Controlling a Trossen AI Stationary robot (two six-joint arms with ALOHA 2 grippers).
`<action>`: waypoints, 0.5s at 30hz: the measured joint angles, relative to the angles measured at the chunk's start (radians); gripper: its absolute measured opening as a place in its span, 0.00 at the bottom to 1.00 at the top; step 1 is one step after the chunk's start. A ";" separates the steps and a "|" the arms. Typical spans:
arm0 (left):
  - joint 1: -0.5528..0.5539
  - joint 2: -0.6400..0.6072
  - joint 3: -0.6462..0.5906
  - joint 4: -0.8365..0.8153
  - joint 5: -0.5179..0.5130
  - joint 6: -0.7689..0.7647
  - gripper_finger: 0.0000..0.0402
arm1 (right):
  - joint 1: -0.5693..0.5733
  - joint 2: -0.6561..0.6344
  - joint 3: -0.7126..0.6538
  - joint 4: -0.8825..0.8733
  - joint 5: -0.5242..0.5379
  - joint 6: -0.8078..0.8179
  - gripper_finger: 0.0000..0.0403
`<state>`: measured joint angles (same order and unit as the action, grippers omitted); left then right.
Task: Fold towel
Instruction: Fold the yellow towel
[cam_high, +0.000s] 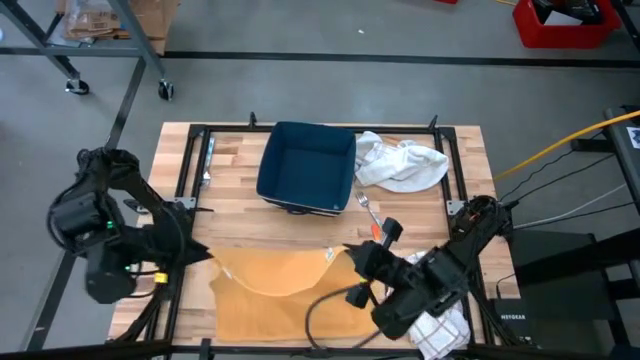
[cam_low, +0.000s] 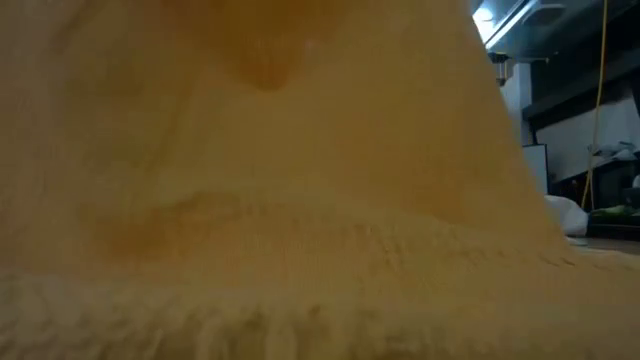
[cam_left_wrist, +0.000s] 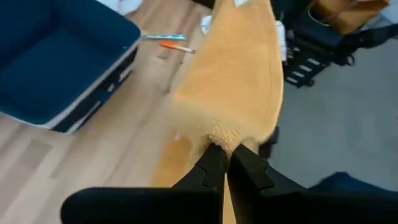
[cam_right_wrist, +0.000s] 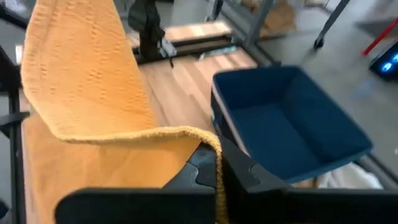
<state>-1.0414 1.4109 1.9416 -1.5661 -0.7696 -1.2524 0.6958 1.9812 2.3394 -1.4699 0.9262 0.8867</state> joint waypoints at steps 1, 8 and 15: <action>0.016 -0.003 -0.019 -0.001 0.001 0.016 0.00 | -0.005 0.001 0.000 -0.008 -0.014 -0.003 0.01; 0.128 -0.007 -0.149 -0.004 0.049 0.124 0.00 | -0.046 0.000 -0.008 -0.098 -0.056 -0.055 0.01; 0.215 -0.016 -0.280 -0.005 0.057 0.219 0.00 | -0.121 0.001 -0.047 -0.103 -0.110 -0.165 0.01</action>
<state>-0.8267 1.3952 1.6618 -1.5707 -0.7124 -1.0336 0.5752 1.9818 2.2929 -1.5730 0.8165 0.7216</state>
